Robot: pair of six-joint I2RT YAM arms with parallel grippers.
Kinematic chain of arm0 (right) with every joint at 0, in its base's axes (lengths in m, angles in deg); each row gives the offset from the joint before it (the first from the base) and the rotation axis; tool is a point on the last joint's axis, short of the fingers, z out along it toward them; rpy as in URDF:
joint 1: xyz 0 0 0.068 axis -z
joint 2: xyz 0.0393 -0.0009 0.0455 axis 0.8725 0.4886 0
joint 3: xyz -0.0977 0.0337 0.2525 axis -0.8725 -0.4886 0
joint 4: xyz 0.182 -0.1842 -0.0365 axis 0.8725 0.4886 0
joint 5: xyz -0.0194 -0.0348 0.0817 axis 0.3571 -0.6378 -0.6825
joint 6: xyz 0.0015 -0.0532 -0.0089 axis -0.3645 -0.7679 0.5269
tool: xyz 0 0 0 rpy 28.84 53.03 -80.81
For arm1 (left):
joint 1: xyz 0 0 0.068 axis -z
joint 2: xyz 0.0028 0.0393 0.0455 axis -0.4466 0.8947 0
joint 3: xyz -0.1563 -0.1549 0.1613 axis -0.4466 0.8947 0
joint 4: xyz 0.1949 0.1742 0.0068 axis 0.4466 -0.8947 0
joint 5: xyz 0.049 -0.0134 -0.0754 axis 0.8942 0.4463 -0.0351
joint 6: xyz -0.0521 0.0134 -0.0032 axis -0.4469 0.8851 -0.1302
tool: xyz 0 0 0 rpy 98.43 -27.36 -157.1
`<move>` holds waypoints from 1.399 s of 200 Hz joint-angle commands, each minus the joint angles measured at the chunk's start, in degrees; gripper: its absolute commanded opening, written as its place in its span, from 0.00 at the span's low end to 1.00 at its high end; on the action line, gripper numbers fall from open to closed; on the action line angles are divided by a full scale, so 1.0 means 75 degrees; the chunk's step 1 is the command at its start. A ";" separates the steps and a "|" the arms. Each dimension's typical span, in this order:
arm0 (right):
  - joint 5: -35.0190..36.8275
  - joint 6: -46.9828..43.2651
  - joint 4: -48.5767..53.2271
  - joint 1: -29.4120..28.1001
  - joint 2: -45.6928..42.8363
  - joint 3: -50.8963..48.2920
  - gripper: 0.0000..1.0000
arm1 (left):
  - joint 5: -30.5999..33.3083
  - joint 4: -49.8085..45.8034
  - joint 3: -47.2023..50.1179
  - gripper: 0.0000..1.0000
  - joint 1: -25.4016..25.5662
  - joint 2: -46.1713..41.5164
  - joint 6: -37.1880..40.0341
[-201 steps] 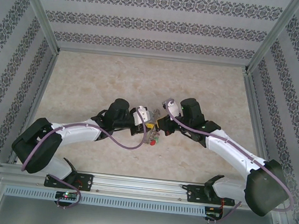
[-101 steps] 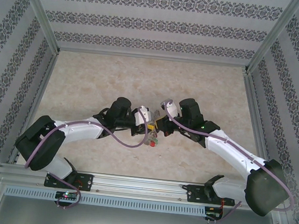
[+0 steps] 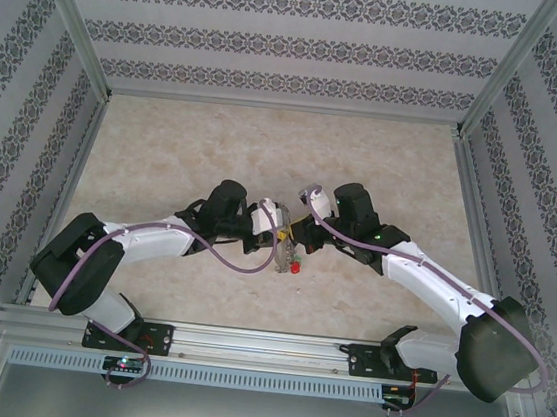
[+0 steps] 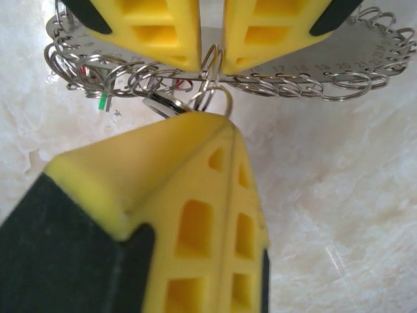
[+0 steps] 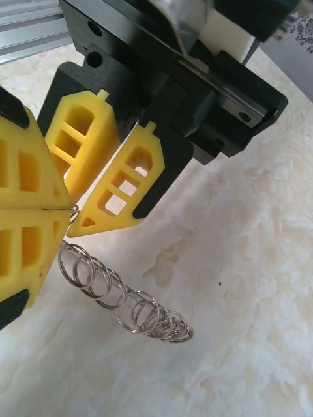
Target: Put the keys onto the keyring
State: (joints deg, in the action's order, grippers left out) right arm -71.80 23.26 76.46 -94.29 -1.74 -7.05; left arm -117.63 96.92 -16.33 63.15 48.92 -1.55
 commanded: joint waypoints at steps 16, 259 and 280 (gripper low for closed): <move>-0.0156 -0.0121 -0.0279 -0.0069 -0.0138 0.0197 0.00 | -0.0396 -0.0016 -0.0272 0.20 -0.0068 0.0055 -0.0043; -0.0422 0.0172 0.0169 -0.0034 0.0342 0.0317 0.12 | -0.0228 0.0889 0.0129 0.00 -0.0089 -0.0205 -0.0324; -0.0379 0.0124 0.0262 -0.0040 0.0414 0.0366 0.10 | -0.0228 0.0887 0.0123 0.00 -0.0082 -0.0225 -0.0348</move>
State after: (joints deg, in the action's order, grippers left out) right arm -73.40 24.38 77.27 -94.29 0.49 -6.19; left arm -119.14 99.91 -15.52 63.15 49.18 -3.52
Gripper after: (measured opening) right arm 0.123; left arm 0.057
